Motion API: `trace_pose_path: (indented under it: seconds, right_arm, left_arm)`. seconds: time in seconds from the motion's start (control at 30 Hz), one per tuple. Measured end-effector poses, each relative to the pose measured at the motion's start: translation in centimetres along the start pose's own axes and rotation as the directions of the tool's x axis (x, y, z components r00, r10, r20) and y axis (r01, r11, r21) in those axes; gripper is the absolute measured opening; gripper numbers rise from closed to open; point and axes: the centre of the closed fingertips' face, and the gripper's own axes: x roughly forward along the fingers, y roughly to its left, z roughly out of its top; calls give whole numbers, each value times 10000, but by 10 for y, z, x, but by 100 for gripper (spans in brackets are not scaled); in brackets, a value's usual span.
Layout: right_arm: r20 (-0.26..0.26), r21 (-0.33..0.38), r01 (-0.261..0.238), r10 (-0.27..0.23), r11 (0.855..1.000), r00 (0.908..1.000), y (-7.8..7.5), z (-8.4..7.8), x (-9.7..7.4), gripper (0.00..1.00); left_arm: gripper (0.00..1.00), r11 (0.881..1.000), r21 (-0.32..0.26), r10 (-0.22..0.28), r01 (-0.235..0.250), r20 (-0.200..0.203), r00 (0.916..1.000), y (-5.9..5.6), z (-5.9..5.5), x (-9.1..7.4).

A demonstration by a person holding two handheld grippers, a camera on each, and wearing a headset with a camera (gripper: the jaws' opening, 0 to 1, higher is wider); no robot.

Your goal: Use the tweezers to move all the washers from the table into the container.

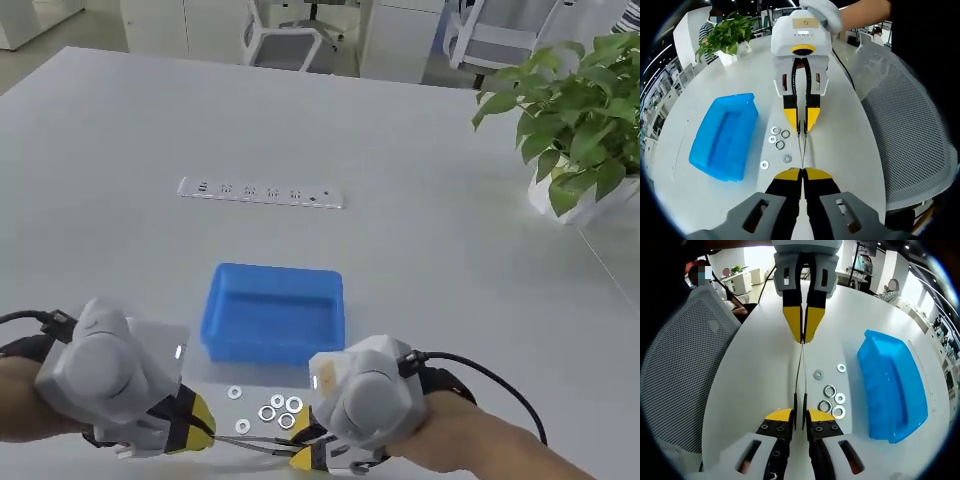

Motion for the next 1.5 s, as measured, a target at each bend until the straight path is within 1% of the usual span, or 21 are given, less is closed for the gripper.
trace_pose_path:
  seconds: [0.27,0.43,0.57,0.63,0.73,0.77,0.9,1.0,1.13,1.23,1.4,1.5]
  right_arm:
    - [207,128,28,-31,9999,9998,2,5,1,13]
    - [397,261,85,-95,9996,9992,2,9,2,13]
    - [568,326,135,-154,9994,9983,1,11,-1,12]
    - [669,373,142,-167,9992,9976,1,13,-1,12]
    - [806,411,156,-189,9990,9966,0,16,-2,12]
    - [862,415,170,-206,9990,9961,0,18,-2,12]
    - [1058,468,245,-293,9986,9940,-2,24,-2,12]
    - [1267,558,313,-381,9980,9912,-3,29,-2,12]
    - [1555,729,288,-399,9969,9870,-3,33,-2,12]
    - [1701,812,282,-418,9963,9845,-3,36,-1,13]
    - [1777,787,259,-395,9966,9833,-2,39,2,13]
    - [1798,769,252,-387,9967,9829,-1,39,3,13]
  left_arm:
    - [5,9993,362,67,-69,41,10000,1,15,-8]
    - [5,9979,621,153,-163,179,9997,1,26,-13]
    - [5,9971,741,140,-169,389,9991,0,35,-18]
    - [5,9973,724,80,-111,429,9990,-1,39,-20]
    - [5,9964,841,58,-109,605,9982,-3,50,-25]
    - [5,9957,920,52,-109,621,9981,-4,54,-27]
    - [5,9935,1123,94,-161,603,9981,-4,62,-31]
    - [5,9922,1231,100,-188,722,9973,-6,68,-35]
    - [5,9907,1338,127,-236,812,9966,-8,74,-38]
    - [5,9899,1404,42,-174,943,9955,-10,78,-38]
    - [5,9895,1441,-52,-106,1089,9940,-12,82,-37]
    - [5,9893,1459,-97,-71,1141,9934,-12,83,-36]
